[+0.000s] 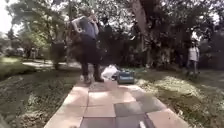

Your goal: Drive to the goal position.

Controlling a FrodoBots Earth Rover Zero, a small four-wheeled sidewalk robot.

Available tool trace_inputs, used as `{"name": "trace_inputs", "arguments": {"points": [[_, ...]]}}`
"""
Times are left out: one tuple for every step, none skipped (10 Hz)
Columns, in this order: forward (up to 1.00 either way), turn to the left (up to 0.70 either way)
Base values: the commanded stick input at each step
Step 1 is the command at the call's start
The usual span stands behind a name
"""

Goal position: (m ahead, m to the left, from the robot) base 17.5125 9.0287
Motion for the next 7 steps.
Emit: {"name": "trace_inputs", "arguments": {"points": [[0.0,0.0],[0.0,0.0],[0.0,0.0],[0.0,0.0],[0.0,0.0],[0.0,0.0],[0.0,0.0]]}}
